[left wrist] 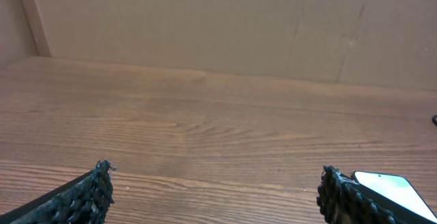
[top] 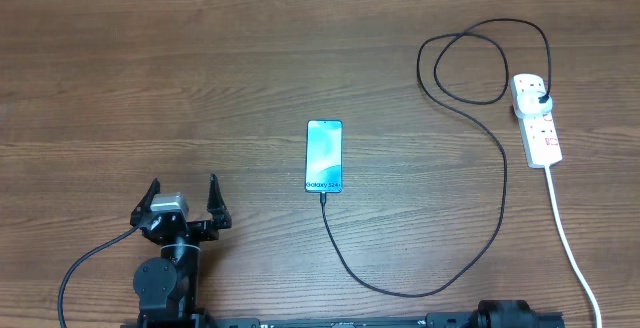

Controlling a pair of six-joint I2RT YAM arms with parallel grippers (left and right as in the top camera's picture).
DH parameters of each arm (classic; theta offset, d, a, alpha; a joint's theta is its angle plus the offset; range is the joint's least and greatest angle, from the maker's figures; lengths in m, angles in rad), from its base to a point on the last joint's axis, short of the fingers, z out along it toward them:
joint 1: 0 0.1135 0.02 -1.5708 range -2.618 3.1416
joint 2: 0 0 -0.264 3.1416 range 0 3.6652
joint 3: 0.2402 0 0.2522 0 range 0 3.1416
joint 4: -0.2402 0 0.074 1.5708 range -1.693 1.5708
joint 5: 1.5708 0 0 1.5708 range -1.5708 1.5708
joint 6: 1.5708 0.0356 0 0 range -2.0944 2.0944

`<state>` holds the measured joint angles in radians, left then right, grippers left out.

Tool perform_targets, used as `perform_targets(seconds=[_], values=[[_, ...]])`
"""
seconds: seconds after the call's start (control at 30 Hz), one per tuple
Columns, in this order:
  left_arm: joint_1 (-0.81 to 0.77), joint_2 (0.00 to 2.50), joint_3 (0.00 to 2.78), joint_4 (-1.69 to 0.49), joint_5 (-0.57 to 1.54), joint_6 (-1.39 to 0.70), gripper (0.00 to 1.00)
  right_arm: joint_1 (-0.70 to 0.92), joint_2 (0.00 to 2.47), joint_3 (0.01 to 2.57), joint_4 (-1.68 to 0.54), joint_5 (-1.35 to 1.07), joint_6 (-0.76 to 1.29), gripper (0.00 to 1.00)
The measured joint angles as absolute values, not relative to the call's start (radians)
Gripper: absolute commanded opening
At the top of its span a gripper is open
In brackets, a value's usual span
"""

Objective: Plug charger to phone and switch on socket

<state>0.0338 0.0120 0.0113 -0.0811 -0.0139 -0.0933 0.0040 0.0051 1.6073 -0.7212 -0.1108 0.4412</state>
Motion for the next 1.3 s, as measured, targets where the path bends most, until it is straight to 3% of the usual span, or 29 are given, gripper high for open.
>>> perform_targets(seconds=[0.27, 0.83, 1.3], values=[[0.034, 0.012, 0.011, -0.081, -0.014, -0.093, 0.99, 0.009, 0.005, 1.514, -0.666, -0.048, 0.441, 1.0], [0.034, 0.012, 0.01, -0.081, -0.014, -0.093, 1.0, 0.112, 0.006, 0.737, -0.579, -0.01, 0.442, 1.0], [0.034, 0.012, 0.01, -0.081, -0.014, -0.093, 1.0, 0.112, 0.007, 0.45, -0.463, -0.01, 0.442, 1.0]])
